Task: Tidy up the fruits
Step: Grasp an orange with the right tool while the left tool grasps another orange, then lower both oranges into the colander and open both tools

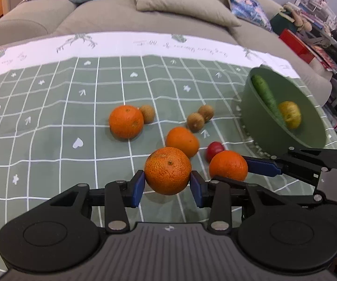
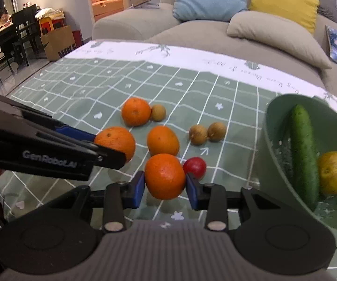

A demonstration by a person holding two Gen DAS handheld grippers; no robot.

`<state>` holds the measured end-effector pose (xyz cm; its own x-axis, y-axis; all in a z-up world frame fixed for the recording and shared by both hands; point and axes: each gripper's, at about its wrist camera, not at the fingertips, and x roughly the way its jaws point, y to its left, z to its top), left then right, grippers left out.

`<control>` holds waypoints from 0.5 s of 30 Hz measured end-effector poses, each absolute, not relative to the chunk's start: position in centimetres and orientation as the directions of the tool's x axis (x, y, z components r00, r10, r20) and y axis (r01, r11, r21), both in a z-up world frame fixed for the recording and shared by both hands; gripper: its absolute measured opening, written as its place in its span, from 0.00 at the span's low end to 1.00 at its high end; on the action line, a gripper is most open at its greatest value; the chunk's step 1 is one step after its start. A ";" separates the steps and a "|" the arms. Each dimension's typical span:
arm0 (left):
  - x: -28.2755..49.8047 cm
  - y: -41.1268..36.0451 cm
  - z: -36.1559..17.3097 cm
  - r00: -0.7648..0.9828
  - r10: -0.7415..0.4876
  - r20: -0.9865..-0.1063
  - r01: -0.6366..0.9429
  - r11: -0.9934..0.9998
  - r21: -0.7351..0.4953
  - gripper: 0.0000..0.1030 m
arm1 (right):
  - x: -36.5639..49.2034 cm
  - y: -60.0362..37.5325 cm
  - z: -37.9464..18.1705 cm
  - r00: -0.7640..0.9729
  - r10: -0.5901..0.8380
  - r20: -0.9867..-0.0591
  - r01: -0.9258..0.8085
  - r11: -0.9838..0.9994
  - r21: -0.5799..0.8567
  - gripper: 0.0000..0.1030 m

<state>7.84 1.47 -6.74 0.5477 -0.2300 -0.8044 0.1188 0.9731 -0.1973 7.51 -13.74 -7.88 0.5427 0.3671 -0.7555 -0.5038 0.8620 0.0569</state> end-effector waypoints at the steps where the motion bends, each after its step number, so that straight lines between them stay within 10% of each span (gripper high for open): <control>1: 7.6 1.4 -6.3 0.556 -0.232 -0.799 0.122 0.973 -0.197 0.45 | 7.3 -13.9 -7.4 0.550 0.368 -0.750 -0.503 0.862 0.054 0.33; 15: 7.8 -2.7 -0.3 0.604 -0.315 -0.732 0.223 0.949 -0.224 0.45 | 6.8 -19.0 -1.2 0.640 0.325 -0.696 -0.471 0.882 -0.022 0.33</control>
